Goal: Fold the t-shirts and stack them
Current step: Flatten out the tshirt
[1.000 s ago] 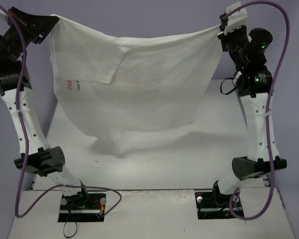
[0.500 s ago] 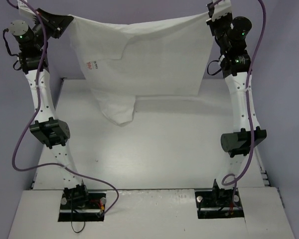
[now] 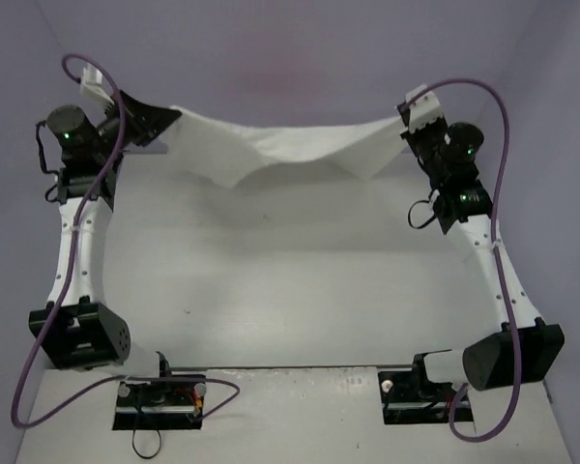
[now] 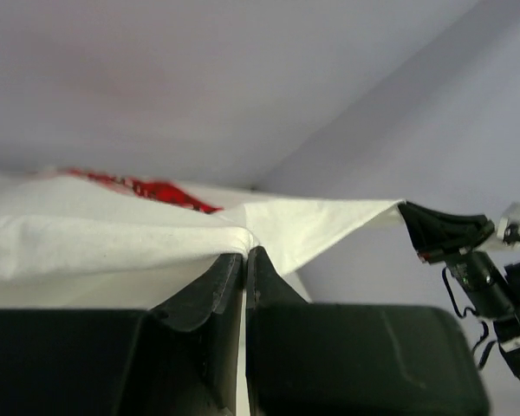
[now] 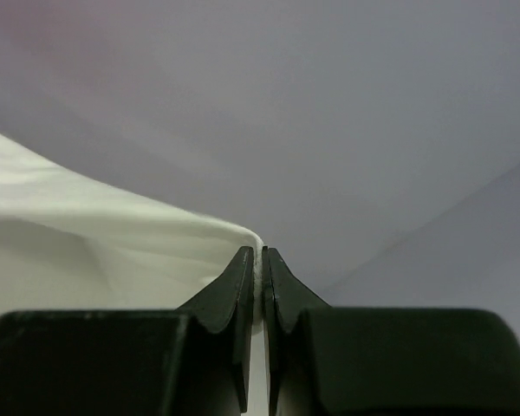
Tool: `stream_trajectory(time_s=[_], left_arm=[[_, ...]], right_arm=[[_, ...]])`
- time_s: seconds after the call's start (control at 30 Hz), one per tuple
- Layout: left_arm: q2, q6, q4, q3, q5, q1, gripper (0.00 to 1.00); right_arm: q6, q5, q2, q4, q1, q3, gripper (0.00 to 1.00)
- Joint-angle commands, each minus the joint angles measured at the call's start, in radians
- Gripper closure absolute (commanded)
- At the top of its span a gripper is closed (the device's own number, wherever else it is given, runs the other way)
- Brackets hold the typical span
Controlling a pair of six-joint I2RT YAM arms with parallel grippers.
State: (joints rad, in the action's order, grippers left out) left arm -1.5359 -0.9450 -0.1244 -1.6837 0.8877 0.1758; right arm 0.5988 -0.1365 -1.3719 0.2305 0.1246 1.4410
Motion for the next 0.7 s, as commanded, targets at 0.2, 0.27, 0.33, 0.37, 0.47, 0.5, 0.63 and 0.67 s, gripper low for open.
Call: stream_trajectory(time_s=[0.2, 0.27, 0.33, 0.37, 0.47, 0.5, 0.63, 0.67], left_arm=[[0.42, 0.272, 0.231, 0.722, -0.132, 0.022, 1.0], [0.469, 0.334, 0.36, 0.766, -0.166, 0.025, 1.0], [0.524, 0.372, 0.455, 0.814, -0.176, 0.025, 1.0], [0.549, 0.379, 0.495, 0.828, -0.192, 0.025, 1.0], [0.597, 0.401, 0.593, 0.884, -0.243, 0.025, 1.0], [0.618, 0.413, 0.633, 0.912, -0.262, 0.027, 1.0], [0.64, 0.385, 0.686, 0.991, -0.331, 0.027, 1.0], [0.64, 0.373, 0.691, 0.988, -0.334, 0.03, 1.0]], right_arm=[[-0.371, 0.108, 0.271, 0.093, 0.026, -0.671, 1.0], [-0.492, 0.238, 0.349, 0.063, 0.069, -0.757, 1.0], [-0.617, 0.292, 0.422, 0.008, 0.08, -0.804, 1.0], [-0.673, 0.291, 0.456, -0.03, 0.083, -0.819, 1.0], [-0.772, 0.295, 0.548, -0.128, 0.095, -0.892, 1.0], [-0.846, 0.314, 0.594, -0.193, 0.095, -0.907, 1.0], [-0.886, 0.339, 0.666, -0.218, 0.106, -0.921, 1.0], [-0.902, 0.343, 0.666, -0.227, 0.105, -0.919, 1.0]])
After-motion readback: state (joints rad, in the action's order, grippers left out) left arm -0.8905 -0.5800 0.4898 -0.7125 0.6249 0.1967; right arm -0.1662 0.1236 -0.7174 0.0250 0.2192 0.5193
